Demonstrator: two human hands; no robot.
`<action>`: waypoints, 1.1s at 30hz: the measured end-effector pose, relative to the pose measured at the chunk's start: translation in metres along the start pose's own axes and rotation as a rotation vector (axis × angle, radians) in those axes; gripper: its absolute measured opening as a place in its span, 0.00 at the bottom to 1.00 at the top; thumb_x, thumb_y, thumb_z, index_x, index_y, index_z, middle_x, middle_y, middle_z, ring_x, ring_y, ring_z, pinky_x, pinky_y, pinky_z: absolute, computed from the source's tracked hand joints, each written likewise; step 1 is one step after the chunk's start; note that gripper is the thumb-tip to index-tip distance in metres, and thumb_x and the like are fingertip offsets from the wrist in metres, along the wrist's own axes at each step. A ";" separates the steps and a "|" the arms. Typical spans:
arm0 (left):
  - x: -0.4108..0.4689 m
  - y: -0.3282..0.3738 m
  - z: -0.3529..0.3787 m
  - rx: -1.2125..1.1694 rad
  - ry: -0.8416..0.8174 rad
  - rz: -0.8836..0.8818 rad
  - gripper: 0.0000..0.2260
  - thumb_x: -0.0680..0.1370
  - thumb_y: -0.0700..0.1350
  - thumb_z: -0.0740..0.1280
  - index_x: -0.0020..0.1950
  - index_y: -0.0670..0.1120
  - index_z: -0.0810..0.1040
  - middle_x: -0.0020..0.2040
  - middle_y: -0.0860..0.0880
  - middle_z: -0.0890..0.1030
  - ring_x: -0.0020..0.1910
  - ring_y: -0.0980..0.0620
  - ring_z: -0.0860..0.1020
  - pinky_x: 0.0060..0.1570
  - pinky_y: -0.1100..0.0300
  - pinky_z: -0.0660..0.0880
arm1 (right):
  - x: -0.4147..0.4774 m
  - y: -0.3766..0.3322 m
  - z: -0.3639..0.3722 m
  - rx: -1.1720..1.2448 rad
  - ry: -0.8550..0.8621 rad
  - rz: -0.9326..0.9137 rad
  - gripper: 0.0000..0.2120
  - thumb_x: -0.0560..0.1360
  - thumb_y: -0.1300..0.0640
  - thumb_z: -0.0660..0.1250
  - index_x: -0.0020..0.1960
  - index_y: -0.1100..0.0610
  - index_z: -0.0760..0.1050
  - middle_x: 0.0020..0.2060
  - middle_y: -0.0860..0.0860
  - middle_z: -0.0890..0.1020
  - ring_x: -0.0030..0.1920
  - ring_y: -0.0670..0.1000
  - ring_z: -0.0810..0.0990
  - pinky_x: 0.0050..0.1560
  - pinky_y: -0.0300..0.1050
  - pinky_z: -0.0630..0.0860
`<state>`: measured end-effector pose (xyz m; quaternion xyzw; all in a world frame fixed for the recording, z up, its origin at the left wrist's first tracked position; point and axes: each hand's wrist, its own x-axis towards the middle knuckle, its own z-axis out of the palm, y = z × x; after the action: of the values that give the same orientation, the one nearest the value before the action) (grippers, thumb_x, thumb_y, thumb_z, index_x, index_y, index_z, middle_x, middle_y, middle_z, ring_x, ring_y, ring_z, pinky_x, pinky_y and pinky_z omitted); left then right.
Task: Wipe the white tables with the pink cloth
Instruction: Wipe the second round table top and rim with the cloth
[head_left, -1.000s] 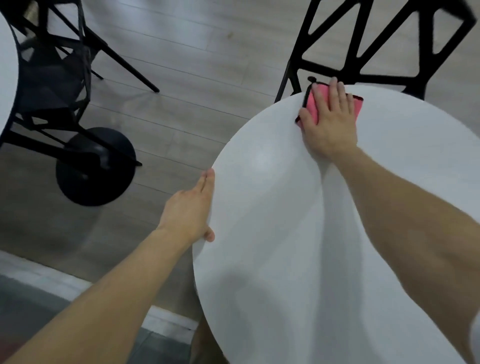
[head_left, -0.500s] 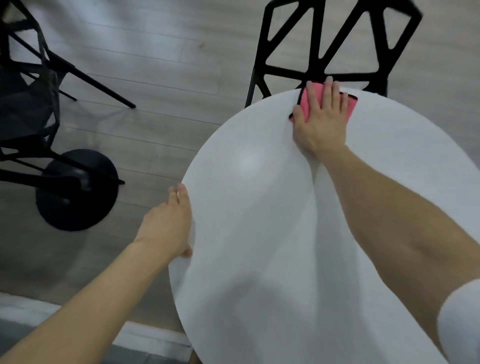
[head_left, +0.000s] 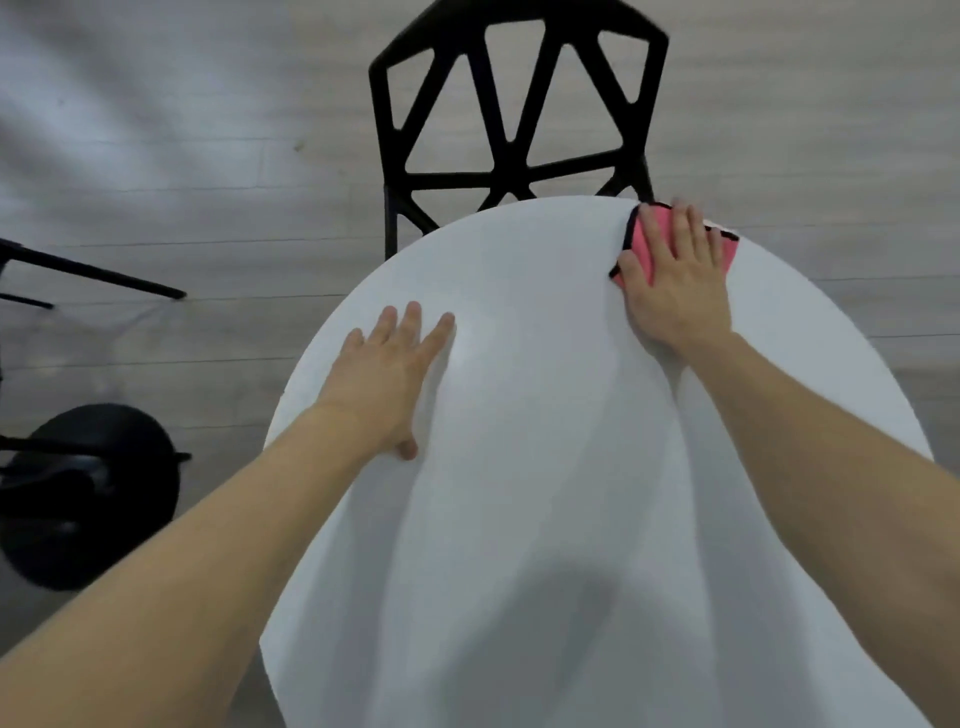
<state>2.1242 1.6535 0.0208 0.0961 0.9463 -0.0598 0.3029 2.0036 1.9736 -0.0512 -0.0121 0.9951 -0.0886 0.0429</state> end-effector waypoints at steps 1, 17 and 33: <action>0.005 0.004 -0.002 0.011 0.004 0.001 0.75 0.60 0.58 0.89 0.87 0.53 0.34 0.87 0.41 0.41 0.87 0.36 0.45 0.82 0.40 0.62 | 0.002 0.001 0.002 -0.014 0.031 0.063 0.34 0.85 0.35 0.45 0.88 0.46 0.50 0.88 0.57 0.49 0.88 0.58 0.46 0.86 0.62 0.43; 0.006 0.008 -0.011 0.084 -0.045 0.020 0.72 0.65 0.60 0.87 0.86 0.54 0.32 0.88 0.42 0.38 0.88 0.38 0.44 0.77 0.45 0.68 | 0.018 0.027 -0.003 0.011 0.022 0.001 0.32 0.87 0.38 0.43 0.89 0.46 0.48 0.88 0.54 0.48 0.88 0.55 0.46 0.86 0.60 0.41; 0.009 0.005 -0.007 0.142 -0.010 0.057 0.73 0.63 0.63 0.87 0.86 0.53 0.33 0.88 0.40 0.40 0.88 0.37 0.46 0.69 0.46 0.75 | -0.009 -0.005 0.006 0.030 0.039 0.056 0.32 0.87 0.38 0.42 0.89 0.45 0.48 0.88 0.53 0.48 0.88 0.54 0.45 0.86 0.59 0.41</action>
<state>2.1141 1.6608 0.0210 0.1440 0.9350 -0.1186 0.3017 2.0128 1.9676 -0.0558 0.0182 0.9943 -0.1023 0.0260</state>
